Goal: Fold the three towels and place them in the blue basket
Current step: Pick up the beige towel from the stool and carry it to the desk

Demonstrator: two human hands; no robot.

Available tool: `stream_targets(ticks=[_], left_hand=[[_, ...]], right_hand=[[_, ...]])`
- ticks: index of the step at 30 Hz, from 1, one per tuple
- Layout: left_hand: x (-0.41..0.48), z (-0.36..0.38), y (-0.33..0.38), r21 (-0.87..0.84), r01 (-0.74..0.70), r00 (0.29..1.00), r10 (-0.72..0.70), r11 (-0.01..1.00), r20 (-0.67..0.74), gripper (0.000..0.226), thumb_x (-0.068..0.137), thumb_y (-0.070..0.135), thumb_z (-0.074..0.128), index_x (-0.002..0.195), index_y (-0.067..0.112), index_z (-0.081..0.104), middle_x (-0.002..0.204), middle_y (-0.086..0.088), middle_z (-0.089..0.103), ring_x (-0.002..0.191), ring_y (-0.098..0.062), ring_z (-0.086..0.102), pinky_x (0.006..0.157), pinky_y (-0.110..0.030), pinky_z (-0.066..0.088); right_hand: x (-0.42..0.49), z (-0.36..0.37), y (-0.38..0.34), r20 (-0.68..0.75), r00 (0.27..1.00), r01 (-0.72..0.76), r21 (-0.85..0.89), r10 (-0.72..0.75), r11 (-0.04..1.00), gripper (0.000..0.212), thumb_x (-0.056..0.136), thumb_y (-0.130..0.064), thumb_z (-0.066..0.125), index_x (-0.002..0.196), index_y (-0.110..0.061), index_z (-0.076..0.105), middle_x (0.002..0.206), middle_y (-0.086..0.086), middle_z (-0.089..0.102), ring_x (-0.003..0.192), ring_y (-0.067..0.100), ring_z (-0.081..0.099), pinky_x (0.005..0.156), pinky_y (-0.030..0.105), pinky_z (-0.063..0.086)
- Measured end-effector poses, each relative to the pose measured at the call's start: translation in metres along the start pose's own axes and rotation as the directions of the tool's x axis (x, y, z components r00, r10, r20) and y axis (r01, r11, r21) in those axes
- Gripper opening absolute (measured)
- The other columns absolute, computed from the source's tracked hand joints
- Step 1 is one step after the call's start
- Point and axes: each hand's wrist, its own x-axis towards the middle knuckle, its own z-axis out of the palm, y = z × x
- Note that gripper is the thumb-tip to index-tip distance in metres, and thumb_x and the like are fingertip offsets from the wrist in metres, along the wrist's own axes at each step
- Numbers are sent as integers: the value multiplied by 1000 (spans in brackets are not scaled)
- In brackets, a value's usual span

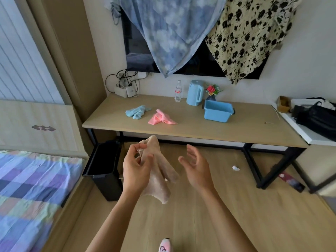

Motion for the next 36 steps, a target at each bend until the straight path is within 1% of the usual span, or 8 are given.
stream_targets(ticks=[6, 12, 17, 20, 27, 29, 33, 36], left_hand=[[109, 78, -22, -47, 34, 999, -32, 998, 34, 22, 93, 8, 62, 109, 22, 58, 108, 6, 69, 86, -8, 73, 70, -24, 60], [205, 147, -40, -17, 114, 991, -113, 993, 75, 24, 91, 6, 59, 107, 24, 60, 105, 4, 70, 82, -14, 73, 72, -36, 58], [276, 202, -60, 16, 145, 986, -145, 989, 77, 24, 91, 5, 58, 105, 24, 59, 111, 8, 70, 81, -19, 73, 73, -36, 58], [317, 231, -73, 32, 141, 987, -143, 990, 67, 21, 92, 6, 59, 105, 22, 59, 107, 7, 70, 80, -24, 73, 74, -45, 59], [411, 302, -102, 61, 218, 975, -220, 974, 27, 18, 91, 10, 60, 103, 22, 59, 102, 0, 73, 82, -25, 74, 76, -51, 61], [432, 319, -109, 57, 242, 970, -244, 969, 23, 19, 92, 7, 60, 106, 19, 60, 101, 2, 73, 80, -21, 75, 74, -47, 62], [467, 349, -122, 0, 284, 958, -284, 959, 36, 17, 92, 0, 62, 109, 4, 59, 94, 5, 70, 71, -1, 71, 60, -16, 54], [495, 365, -142, -64, 356, 934, -352, 932, 64, 20, 91, 3, 66, 109, 5, 61, 94, -4, 72, 78, -6, 73, 62, -16, 54]], right_hand=[[123, -7, 35, -10, 998, -57, -8, 57, 998, 52, 90, -30, 71, 138, -30, 52, 139, -12, 57, 127, 5, 54, 109, 39, 46], [239, -15, 57, 0, 997, -81, -5, 81, 997, 49, 89, -32, 71, 136, -33, 53, 136, -14, 57, 125, 6, 54, 107, 37, 47], [331, -14, 81, 30, 995, -98, -7, 98, 995, 51, 91, -29, 70, 139, -27, 52, 136, -12, 56, 121, 4, 54, 96, 23, 46], [383, -13, 101, 63, 993, -99, -13, 100, 995, 53, 91, -30, 70, 141, -25, 51, 137, -12, 56, 121, 3, 54, 93, 20, 43], [508, -18, 136, 195, 973, -127, -6, 126, 992, 54, 89, -31, 70, 140, -27, 51, 137, -15, 56, 122, 3, 54, 99, 26, 46], [535, -16, 141, 272, 955, -119, -5, 116, 993, 57, 86, -32, 70, 140, -29, 51, 136, -17, 56, 123, 1, 53, 98, 22, 44], [580, -5, 149, 449, 885, -147, 24, 121, 989, 50, 85, -39, 74, 131, -33, 57, 125, -17, 65, 117, 2, 61, 94, 27, 51], [605, 7, 156, 484, 859, -205, 21, 169, 979, 46, 80, -51, 73, 121, -35, 63, 113, -11, 73, 103, 7, 70, 89, 38, 59]])
